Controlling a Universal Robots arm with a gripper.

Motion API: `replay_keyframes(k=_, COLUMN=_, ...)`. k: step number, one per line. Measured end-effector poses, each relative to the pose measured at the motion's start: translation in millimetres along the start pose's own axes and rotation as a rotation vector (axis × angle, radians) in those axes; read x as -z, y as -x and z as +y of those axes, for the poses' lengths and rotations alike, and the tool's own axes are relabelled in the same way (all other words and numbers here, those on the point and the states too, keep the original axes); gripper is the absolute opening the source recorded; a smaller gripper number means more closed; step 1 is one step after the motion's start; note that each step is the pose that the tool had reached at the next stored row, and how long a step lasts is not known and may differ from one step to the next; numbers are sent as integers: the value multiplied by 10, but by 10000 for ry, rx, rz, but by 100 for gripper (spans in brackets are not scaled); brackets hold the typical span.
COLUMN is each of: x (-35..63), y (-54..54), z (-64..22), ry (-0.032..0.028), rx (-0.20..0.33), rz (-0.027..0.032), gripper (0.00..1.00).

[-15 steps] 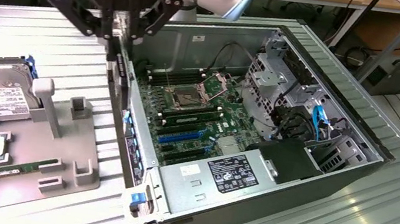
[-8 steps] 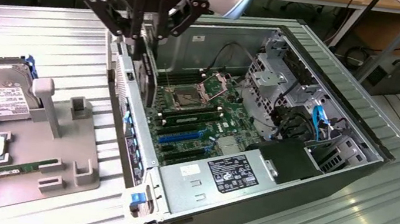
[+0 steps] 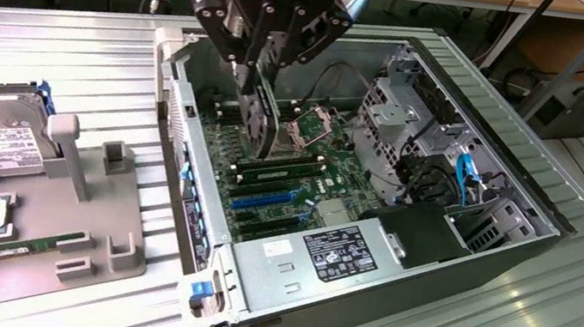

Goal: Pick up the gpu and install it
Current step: 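Pick up the gpu and move the gpu toward the slot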

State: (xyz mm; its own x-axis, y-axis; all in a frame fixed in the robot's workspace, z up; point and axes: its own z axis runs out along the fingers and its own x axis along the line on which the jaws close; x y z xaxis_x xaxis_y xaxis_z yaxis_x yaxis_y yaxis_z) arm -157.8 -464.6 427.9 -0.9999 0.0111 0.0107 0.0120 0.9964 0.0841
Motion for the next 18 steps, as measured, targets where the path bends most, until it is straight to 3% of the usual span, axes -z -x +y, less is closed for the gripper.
replay_keyframes(k=10, x=-150, y=514, z=-5, ry=-54, rx=-19, rz=218, gripper=26)
replay_keyframes(k=18, x=-296, y=854, z=-3, ry=-84, rx=-22, rz=262, gripper=26)
